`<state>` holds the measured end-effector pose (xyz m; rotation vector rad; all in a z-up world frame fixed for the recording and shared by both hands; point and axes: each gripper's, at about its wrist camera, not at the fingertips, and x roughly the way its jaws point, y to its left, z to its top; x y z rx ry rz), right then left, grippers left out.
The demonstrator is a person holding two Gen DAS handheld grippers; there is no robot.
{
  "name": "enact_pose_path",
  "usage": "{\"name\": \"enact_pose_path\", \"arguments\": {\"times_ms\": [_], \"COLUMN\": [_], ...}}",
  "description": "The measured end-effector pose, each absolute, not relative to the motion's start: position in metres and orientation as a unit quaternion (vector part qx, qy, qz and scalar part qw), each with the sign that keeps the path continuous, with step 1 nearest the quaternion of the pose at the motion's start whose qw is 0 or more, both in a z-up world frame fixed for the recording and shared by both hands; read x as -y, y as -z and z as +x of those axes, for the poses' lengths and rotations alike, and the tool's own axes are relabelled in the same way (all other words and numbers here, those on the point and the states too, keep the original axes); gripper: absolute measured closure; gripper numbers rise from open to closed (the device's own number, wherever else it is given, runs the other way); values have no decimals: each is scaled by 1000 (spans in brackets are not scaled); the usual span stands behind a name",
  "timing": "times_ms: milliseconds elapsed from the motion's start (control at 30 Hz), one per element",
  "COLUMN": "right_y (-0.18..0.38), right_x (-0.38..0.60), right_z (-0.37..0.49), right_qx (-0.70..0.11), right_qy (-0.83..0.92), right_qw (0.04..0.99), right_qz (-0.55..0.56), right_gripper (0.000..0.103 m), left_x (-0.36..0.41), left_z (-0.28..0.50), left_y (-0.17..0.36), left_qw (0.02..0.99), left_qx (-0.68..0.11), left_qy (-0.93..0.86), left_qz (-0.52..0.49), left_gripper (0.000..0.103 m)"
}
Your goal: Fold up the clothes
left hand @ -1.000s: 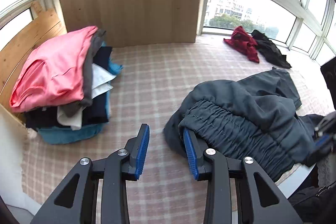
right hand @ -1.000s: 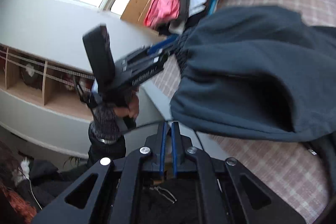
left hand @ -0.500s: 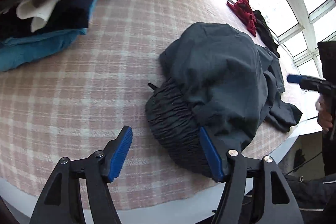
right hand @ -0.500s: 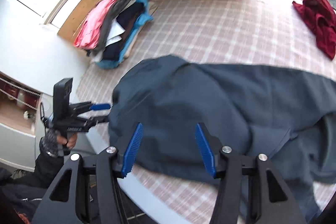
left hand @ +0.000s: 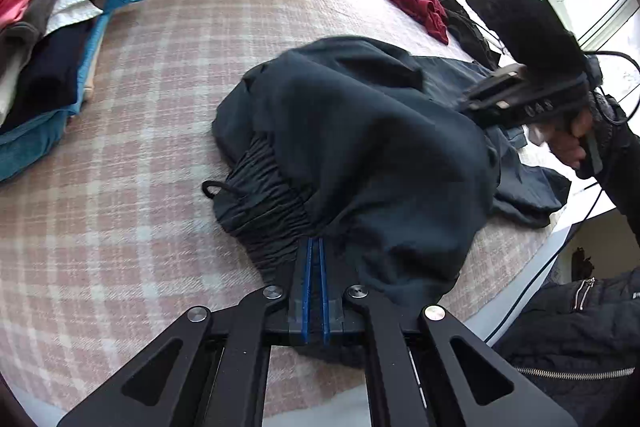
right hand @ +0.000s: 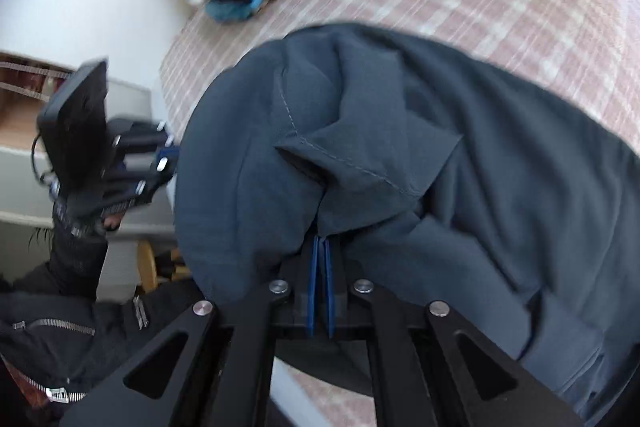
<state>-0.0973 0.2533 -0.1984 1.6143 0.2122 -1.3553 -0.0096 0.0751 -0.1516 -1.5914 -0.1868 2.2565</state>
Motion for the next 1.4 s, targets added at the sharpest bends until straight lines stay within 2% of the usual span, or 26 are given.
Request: {"name": "enact_pose_path", "arguments": {"times_ms": [67, 133, 200, 233, 267, 367, 400, 467, 567, 667, 833, 1000, 1033, 1067, 1100, 1233, 1400], "right_y": [198, 199, 197, 187, 175, 136, 124, 104, 101, 123, 161, 199, 211, 221, 225, 203, 116], "right_x": [-255, -260, -265, -268, -270, -273, -272, -261, -221, -169, -121, -99, -98, -100, -107, -139, -174], "right_z": [-62, -42, -27, -36, -51, -104, -122, -154, -184, -197, -162, -132, -129, -127, -126, -151, -213], "right_qx": [-120, -154, -190, -203, -198, -156, -144, -143, -201, -295, -430, -487, -497, -507, -518, -486, -383], "right_qy": [521, 485, 459, 478, 498, 554, 574, 619, 642, 605, 473, 377, 359, 348, 349, 403, 574], "right_qw": [506, 509, 510, 506, 502, 498, 498, 498, 514, 538, 604, 638, 633, 627, 619, 602, 556], "right_qz": [677, 694, 702, 689, 679, 648, 634, 590, 532, 507, 475, 462, 473, 478, 476, 489, 464], "right_gripper": [96, 96, 92, 85, 76, 61, 59, 45, 42, 42, 42, 42, 53, 89, 96, 96, 97], "left_x": [-67, -57, -48, -41, -36, -40, -45, -61, -89, -109, -123, -123, -124, -123, -122, -123, -131], "left_z": [0, 4, 6, 3, -1, -15, -19, -28, -27, -12, 8, 19, 20, 22, 24, 30, 29], "left_y": [148, 146, 146, 150, 152, 160, 163, 172, 179, 180, 180, 180, 180, 179, 179, 175, 163], "left_qw": [173, 161, 150, 146, 148, 180, 193, 213, 247, 262, 256, 232, 227, 222, 218, 213, 240], "left_qx": [66, 71, 78, 89, 105, 143, 147, 147, 146, 150, 177, 197, 197, 198, 200, 202, 184], "left_qy": [-801, -800, -800, -799, -798, -792, -790, -783, -768, -760, -757, -758, -759, -760, -760, -761, -761], "left_qz": [-570, -574, -576, -576, -575, -566, -563, -565, -573, -575, -575, -577, -577, -578, -578, -579, -574], "left_gripper": [100, 91, 67, 64, 62, 62, 62, 64, 65, 65, 65, 65, 65, 65, 65, 65, 65]}}
